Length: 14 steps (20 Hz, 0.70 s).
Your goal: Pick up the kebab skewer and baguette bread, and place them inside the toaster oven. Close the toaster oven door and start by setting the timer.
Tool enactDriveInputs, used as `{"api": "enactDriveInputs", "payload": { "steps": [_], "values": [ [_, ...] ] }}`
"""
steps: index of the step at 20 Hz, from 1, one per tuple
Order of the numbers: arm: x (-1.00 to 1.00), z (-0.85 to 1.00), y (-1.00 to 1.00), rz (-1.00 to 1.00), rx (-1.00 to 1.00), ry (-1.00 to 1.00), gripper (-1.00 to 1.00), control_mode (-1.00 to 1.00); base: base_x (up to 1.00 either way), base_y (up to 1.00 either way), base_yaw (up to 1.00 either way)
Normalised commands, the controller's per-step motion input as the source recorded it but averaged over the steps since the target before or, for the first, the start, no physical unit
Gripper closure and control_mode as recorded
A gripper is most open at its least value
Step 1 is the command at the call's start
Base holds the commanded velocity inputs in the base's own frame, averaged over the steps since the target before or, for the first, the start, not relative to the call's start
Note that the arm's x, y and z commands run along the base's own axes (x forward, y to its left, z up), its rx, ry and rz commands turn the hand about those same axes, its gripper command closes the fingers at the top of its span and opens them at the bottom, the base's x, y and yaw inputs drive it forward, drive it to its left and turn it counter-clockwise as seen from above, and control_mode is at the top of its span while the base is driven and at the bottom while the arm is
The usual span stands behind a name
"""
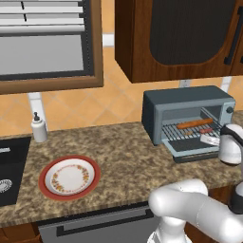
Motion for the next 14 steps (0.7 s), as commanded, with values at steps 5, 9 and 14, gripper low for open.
{"api": "enactDriveInputs", "payload": {
  "steps": [5, 9, 14],
  "values": [
    [-0.15, 0.05, 0.00, -0.23, -0.24, -0.13, -1.00, -1.00, 0.00, 0.00, 0.00],
    [-0.10, 0.07, -0.08, -0.03, -0.17, -0.01, -1.00, -1.00, 0.00, 0.00, 0.00],
    [-0.10, 0.00, -0.08, 0.00, -0.01, 0.01, -1.00, -1.00, 0.00, 0.00, 0.00]
  ]
}}
